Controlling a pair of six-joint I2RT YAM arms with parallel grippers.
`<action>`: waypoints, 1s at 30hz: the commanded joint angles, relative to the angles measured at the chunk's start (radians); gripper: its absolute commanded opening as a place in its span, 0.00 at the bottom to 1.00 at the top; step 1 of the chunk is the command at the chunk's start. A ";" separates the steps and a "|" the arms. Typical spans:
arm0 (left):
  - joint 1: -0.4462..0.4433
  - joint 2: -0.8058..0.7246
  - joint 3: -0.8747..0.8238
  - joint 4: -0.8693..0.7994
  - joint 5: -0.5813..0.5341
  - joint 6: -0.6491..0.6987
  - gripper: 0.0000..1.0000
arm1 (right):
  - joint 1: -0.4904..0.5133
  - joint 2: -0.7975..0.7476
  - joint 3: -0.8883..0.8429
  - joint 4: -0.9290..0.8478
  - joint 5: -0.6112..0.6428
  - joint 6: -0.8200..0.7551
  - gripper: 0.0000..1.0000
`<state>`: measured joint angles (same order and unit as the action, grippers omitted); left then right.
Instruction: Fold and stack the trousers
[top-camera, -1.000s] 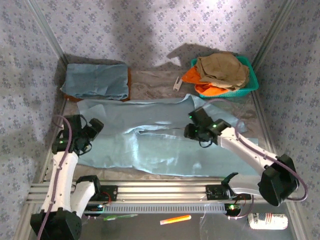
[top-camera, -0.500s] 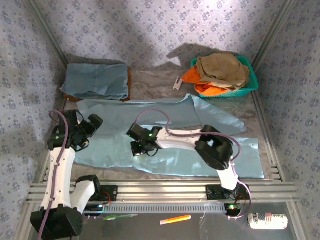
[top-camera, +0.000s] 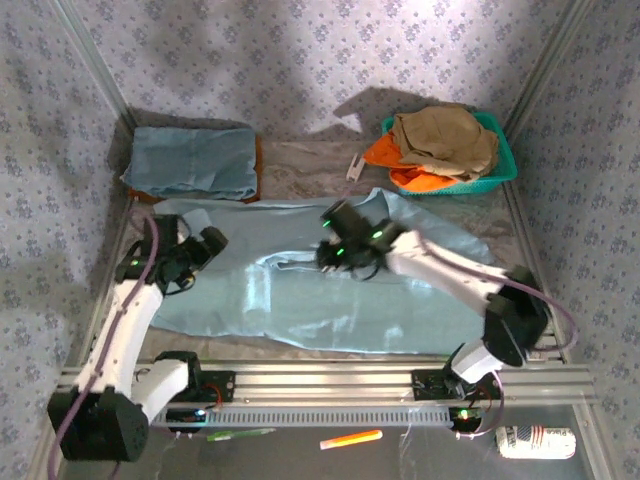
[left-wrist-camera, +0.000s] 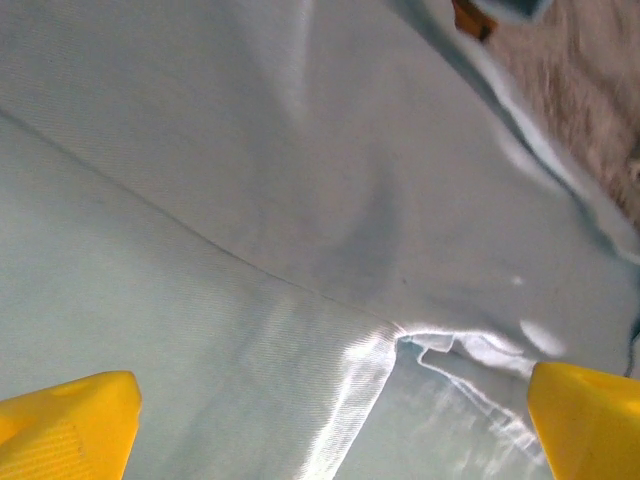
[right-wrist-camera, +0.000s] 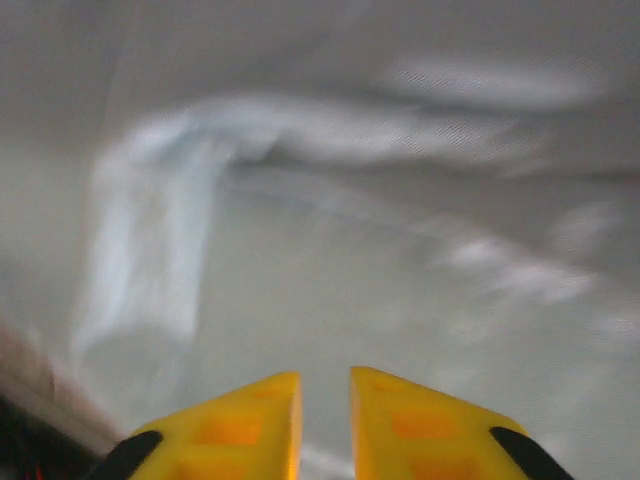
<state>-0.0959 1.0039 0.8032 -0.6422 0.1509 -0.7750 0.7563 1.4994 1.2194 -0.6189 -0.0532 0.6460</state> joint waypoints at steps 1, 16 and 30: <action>-0.099 0.134 0.040 0.122 -0.066 -0.017 0.99 | -0.155 -0.009 -0.052 -0.205 0.166 -0.112 0.29; -0.093 0.216 -0.314 0.283 -0.168 -0.274 0.96 | -0.595 -0.007 -0.197 -0.134 0.148 -0.197 0.53; 0.255 0.024 -0.296 0.097 -0.047 -0.101 0.96 | -0.465 0.086 -0.216 -0.069 0.092 -0.248 0.56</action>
<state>0.1345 1.0012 0.4484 -0.4797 0.0868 -0.9314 0.2562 1.5620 1.0107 -0.6941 0.0624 0.4282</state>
